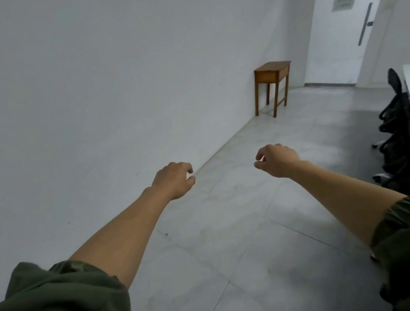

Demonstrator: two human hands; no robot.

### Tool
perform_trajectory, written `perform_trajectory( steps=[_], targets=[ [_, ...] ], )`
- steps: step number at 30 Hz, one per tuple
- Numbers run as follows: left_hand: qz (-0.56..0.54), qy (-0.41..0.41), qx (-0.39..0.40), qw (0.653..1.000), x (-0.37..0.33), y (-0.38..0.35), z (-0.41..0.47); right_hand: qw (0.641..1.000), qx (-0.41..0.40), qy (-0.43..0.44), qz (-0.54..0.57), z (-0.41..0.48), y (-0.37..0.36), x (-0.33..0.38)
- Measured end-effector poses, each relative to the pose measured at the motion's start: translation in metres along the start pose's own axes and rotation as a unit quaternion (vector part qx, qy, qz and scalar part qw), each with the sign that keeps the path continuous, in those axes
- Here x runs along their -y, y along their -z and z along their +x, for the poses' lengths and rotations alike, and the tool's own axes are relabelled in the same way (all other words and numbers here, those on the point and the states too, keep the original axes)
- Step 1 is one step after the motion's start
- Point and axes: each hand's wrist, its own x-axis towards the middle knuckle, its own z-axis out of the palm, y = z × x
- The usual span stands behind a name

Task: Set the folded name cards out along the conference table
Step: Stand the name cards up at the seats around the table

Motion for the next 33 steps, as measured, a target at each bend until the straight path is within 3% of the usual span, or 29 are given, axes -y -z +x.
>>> perform_trajectory(
  steps=[9, 21, 29, 33],
  targets=[
    [0.003, -0.099, -0.022, 0.995, 0.009, 0.033, 0.240, 0.994, -0.059, -0.090, -0.015, 0.181, 0.036, -0.024],
    [-0.001, -0.241, -0.033, 0.970, -0.099, 0.039, 0.513, 0.978, -0.113, -0.169, -0.048, 0.375, 0.091, -0.132],
    [-0.018, -0.240, -0.046, 0.970, -0.165, 0.047, 0.694, 0.970, -0.145, -0.191, -0.037, 0.547, 0.129, -0.235],
    [-0.021, -0.242, -0.036, 0.969, -0.194, 0.041, 0.776, 0.973, -0.122, -0.190, -0.045, 0.619, 0.129, -0.271]
  ],
)
